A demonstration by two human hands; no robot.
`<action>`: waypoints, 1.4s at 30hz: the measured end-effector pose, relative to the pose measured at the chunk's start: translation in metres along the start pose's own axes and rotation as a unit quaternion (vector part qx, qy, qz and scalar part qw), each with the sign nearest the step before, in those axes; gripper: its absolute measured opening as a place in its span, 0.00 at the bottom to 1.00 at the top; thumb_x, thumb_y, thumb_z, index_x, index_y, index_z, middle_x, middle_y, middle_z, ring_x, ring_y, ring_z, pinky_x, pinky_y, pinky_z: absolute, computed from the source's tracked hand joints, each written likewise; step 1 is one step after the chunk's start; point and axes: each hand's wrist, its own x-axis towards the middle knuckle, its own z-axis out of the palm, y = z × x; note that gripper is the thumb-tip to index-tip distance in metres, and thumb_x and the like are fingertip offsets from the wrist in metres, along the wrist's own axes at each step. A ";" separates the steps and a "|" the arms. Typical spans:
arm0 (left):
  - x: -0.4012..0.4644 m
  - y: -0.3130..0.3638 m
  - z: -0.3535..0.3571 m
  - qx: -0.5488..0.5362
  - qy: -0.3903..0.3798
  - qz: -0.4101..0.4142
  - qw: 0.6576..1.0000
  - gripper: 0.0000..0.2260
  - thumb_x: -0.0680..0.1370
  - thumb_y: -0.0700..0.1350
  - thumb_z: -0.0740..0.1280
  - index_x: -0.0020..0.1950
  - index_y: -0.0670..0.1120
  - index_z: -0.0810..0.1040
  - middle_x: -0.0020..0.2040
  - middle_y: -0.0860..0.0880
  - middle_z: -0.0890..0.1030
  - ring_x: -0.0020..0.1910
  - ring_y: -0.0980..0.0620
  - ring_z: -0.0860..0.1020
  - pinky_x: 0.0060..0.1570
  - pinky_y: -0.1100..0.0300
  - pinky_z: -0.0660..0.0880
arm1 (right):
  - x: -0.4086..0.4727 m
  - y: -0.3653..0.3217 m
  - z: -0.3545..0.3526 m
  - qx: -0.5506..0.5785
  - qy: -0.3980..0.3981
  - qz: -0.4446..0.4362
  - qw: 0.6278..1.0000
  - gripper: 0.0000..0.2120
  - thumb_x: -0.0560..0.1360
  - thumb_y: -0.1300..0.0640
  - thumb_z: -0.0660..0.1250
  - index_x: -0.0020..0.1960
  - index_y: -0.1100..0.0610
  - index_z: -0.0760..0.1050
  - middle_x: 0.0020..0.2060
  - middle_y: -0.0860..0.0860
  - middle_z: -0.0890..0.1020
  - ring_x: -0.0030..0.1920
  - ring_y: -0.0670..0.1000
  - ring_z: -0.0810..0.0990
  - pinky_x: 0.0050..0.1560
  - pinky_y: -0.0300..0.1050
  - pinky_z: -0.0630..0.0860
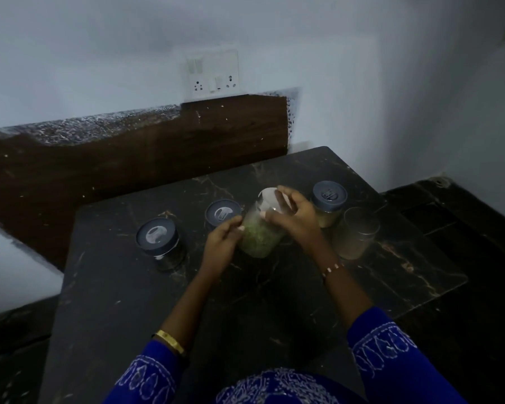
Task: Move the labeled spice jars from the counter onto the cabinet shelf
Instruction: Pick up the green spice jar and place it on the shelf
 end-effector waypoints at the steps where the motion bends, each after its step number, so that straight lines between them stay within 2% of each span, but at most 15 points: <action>1: -0.001 0.005 -0.007 -0.027 -0.010 -0.010 1.000 0.13 0.80 0.43 0.58 0.62 0.43 0.74 0.60 0.44 0.76 0.59 0.47 0.75 0.57 0.52 0.75 | -0.001 -0.009 0.000 0.063 -0.030 0.001 0.998 0.27 0.67 0.64 0.74 0.64 0.55 0.70 0.63 0.54 0.74 0.63 0.52 0.75 0.56 0.46 0.77; 3: 0.000 0.015 -0.021 -0.106 -0.065 -0.057 0.991 0.14 0.80 0.53 0.55 0.58 0.50 0.75 0.61 0.43 0.77 0.60 0.45 0.76 0.60 0.47 0.74 | -0.004 -0.023 0.001 0.162 -0.084 -0.006 0.983 0.27 0.69 0.64 0.70 0.65 0.54 0.68 0.55 0.54 0.78 0.54 0.51 0.79 0.49 0.44 0.79; 5: -0.001 0.022 -0.032 -0.169 -0.123 -0.105 0.972 0.20 0.78 0.60 0.51 0.61 0.52 0.73 0.62 0.42 0.77 0.61 0.42 0.76 0.63 0.42 0.70 | -0.006 -0.032 0.005 0.228 -0.113 -0.011 0.967 0.28 0.67 0.62 0.67 0.66 0.55 0.66 0.48 0.51 0.80 0.46 0.48 0.81 0.44 0.41 0.79; 8: -0.005 0.027 -0.034 -0.163 -0.178 -0.123 0.963 0.25 0.74 0.63 0.52 0.65 0.51 0.70 0.60 0.41 0.78 0.60 0.40 0.77 0.63 0.41 0.70 | -0.009 -0.041 0.014 0.250 -0.118 -0.014 0.961 0.26 0.69 0.60 0.67 0.66 0.56 0.65 0.50 0.51 0.77 0.46 0.47 0.79 0.44 0.41 0.79; 11: -0.013 0.028 -0.029 -0.161 -0.145 -0.087 0.972 0.22 0.73 0.62 0.56 0.61 0.52 0.72 0.60 0.42 0.78 0.59 0.43 0.78 0.62 0.45 0.73 | -0.010 -0.043 0.022 0.237 -0.070 0.006 0.969 0.19 0.75 0.58 0.65 0.65 0.58 0.66 0.54 0.53 0.78 0.49 0.50 0.80 0.47 0.45 0.80; 14: -0.018 0.029 -0.020 -0.151 -0.055 -0.031 0.986 0.26 0.71 0.57 0.65 0.64 0.45 0.71 0.62 0.40 0.78 0.58 0.44 0.79 0.58 0.49 0.76 | -0.013 -0.044 0.030 0.125 -0.018 0.017 0.992 0.11 0.78 0.53 0.61 0.58 0.56 0.70 0.52 0.55 0.79 0.53 0.55 0.80 0.54 0.52 0.77; 17: -0.020 0.033 -0.011 -0.065 0.097 0.020 0.993 0.24 0.71 0.51 0.71 0.63 0.44 0.70 0.56 0.43 0.80 0.52 0.48 0.81 0.50 0.54 0.80 | -0.020 -0.042 0.042 0.090 -0.033 0.037 0.995 0.14 0.79 0.52 0.59 0.60 0.60 0.70 0.53 0.55 0.79 0.51 0.53 0.80 0.52 0.49 0.78; 19: -0.022 0.032 -0.010 0.001 0.138 0.051 0.989 0.24 0.69 0.55 0.72 0.61 0.49 0.71 0.54 0.47 0.80 0.50 0.51 0.80 0.50 0.52 0.80 | -0.025 -0.040 0.048 0.114 -0.055 0.044 0.991 0.17 0.79 0.52 0.59 0.63 0.61 0.70 0.53 0.56 0.80 0.49 0.51 0.81 0.49 0.46 0.79; 21: -0.024 0.030 -0.012 0.020 0.135 0.075 0.988 0.20 0.71 0.57 0.68 0.59 0.51 0.72 0.55 0.47 0.79 0.51 0.52 0.80 0.52 0.52 0.80 | -0.028 -0.041 0.049 0.143 -0.059 0.048 0.987 0.17 0.79 0.52 0.60 0.62 0.62 0.70 0.54 0.58 0.80 0.52 0.56 0.81 0.53 0.52 0.78; 23: -0.026 0.029 -0.016 0.001 0.129 0.097 0.987 0.14 0.77 0.51 0.62 0.61 0.47 0.73 0.56 0.46 0.79 0.51 0.53 0.80 0.51 0.56 0.79 | -0.028 -0.043 0.046 0.182 -0.061 0.048 0.980 0.14 0.79 0.53 0.59 0.58 0.62 0.72 0.53 0.59 0.80 0.56 0.60 0.79 0.58 0.59 0.75; 27: -0.029 0.034 -0.020 -0.006 0.117 0.136 0.984 0.12 0.79 0.42 0.60 0.62 0.44 0.73 0.52 0.49 0.79 0.46 0.60 0.78 0.41 0.71 0.77 | -0.029 -0.047 0.046 0.256 -0.056 0.071 0.963 0.19 0.80 0.54 0.57 0.65 0.66 0.68 0.59 0.65 0.77 0.61 0.64 0.76 0.59 0.59 0.73; 29: -0.030 0.037 -0.020 -0.032 0.097 0.136 0.985 0.12 0.80 0.43 0.60 0.63 0.45 0.72 0.50 0.50 0.79 0.47 0.58 0.79 0.43 0.68 0.78 | -0.030 -0.048 0.050 0.276 -0.051 0.081 0.956 0.21 0.80 0.54 0.57 0.67 0.66 0.66 0.62 0.66 0.75 0.63 0.64 0.74 0.59 0.58 0.73; 33: -0.030 0.042 -0.025 -0.062 0.075 0.134 0.986 0.18 0.80 0.45 0.59 0.70 0.44 0.67 0.52 0.52 0.80 0.52 0.54 0.80 0.56 0.53 0.77 | -0.031 -0.053 0.057 0.281 -0.065 0.084 0.954 0.22 0.79 0.50 0.57 0.68 0.62 0.66 0.62 0.63 0.75 0.62 0.61 0.76 0.60 0.59 0.74; 37: -0.028 0.052 -0.030 -0.066 0.085 0.164 0.981 0.14 0.80 0.40 0.57 0.65 0.48 0.68 0.49 0.54 0.80 0.45 0.63 0.81 0.49 0.63 0.78 | -0.027 -0.064 0.060 0.293 -0.089 0.067 0.950 0.17 0.79 0.55 0.57 0.64 0.63 0.69 0.58 0.62 0.77 0.59 0.60 0.77 0.58 0.56 0.74; 42: -0.027 0.080 -0.039 -0.075 0.110 0.198 0.971 0.14 0.80 0.39 0.57 0.65 0.46 0.69 0.49 0.50 0.79 0.49 0.54 0.79 0.49 0.60 0.77 | -0.020 -0.088 0.065 0.301 -0.149 0.008 0.942 0.08 0.78 0.62 0.57 0.53 0.60 0.73 0.49 0.58 0.79 0.51 0.56 0.78 0.54 0.51 0.75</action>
